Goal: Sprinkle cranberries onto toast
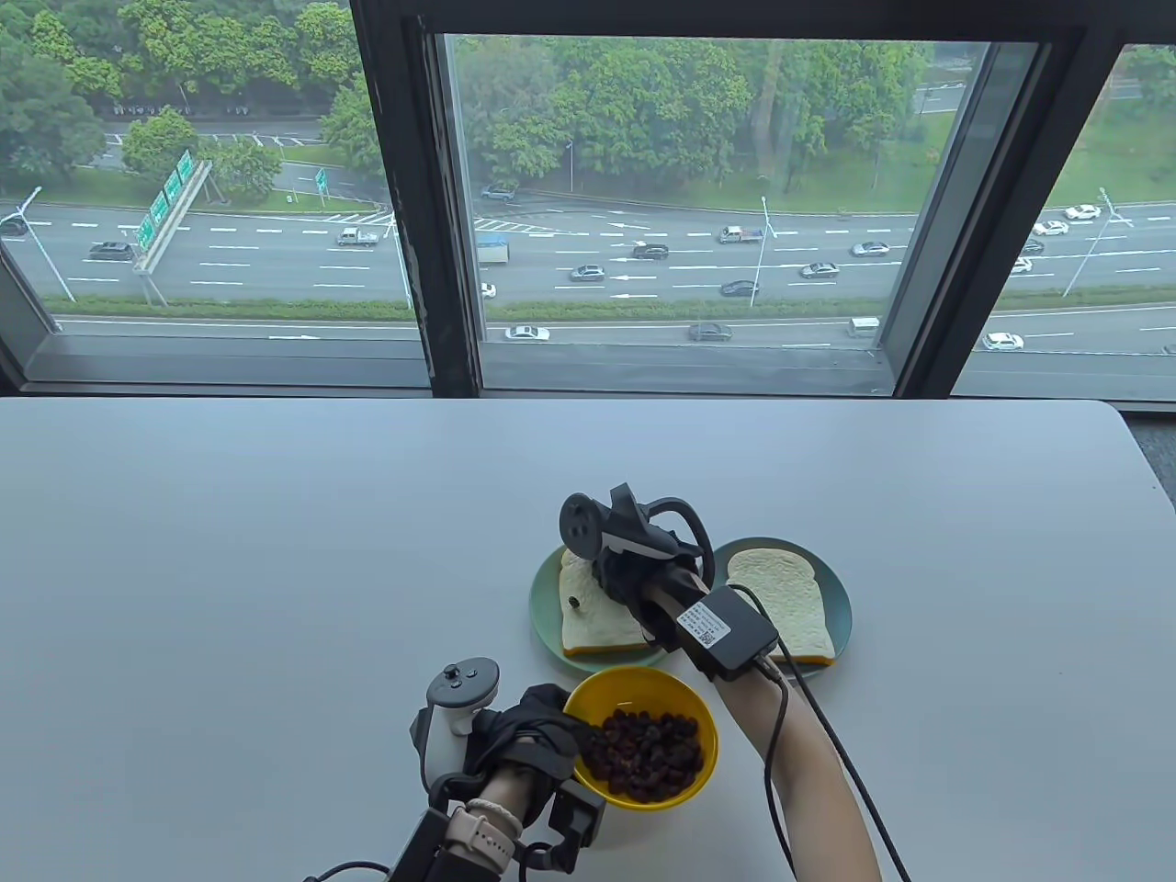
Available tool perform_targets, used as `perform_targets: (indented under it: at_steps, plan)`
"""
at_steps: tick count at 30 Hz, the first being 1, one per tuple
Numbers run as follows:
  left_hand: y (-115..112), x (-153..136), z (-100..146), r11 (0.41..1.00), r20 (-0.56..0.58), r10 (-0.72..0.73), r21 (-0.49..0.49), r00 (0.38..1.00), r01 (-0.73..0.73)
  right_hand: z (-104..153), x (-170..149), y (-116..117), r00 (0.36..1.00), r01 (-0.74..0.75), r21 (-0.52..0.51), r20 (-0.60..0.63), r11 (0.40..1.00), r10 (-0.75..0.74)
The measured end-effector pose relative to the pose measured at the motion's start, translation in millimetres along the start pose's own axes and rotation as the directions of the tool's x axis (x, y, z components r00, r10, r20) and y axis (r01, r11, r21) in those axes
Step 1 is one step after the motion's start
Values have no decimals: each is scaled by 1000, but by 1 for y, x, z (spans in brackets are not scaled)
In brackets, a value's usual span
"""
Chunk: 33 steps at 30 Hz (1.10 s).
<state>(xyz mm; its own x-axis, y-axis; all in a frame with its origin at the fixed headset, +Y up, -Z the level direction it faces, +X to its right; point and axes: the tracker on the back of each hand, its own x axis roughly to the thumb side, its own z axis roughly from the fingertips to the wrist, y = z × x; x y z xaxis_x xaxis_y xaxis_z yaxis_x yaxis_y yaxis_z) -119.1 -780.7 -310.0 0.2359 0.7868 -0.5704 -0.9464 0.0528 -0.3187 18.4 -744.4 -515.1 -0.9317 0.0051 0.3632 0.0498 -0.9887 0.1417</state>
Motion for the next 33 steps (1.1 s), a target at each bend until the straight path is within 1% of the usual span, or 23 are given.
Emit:
perform_targets:
  at_steps: [6,11,17,19,22,24,26,29,31,33]
  plan:
    - [-1,-1,0,1000,-10,1,0,1000,-1,6,-12,-3,994,109,-6,15,994,-109]
    - [-1,-1,0,1000,-10,6,2,1000,-6,20,-20,-9,980,191,-25,55,981,-190]
    - [2,0,2,999,-4,30,22,1000,-30,53,-29,-28,949,293,-19,132,956,-288]
    - [4,1,3,999,6,40,33,999,-40,70,-29,-34,924,344,23,170,939,-343]
    - [6,4,6,997,24,55,50,998,-56,99,-24,-41,876,387,131,257,913,-408]
    - [7,5,8,996,35,66,57,997,-68,118,-17,-43,848,382,196,315,903,-427]
    - [7,6,9,995,47,75,64,996,-78,140,-9,-45,830,346,255,366,903,-421]
    - [7,7,11,994,65,88,64,994,-92,164,3,-43,851,211,284,418,935,-319]
    - [6,8,12,992,77,100,64,992,-105,173,9,-37,870,107,317,429,942,-243]
    - [5,8,12,992,86,106,61,991,-111,180,15,-31,874,47,328,444,943,-198]
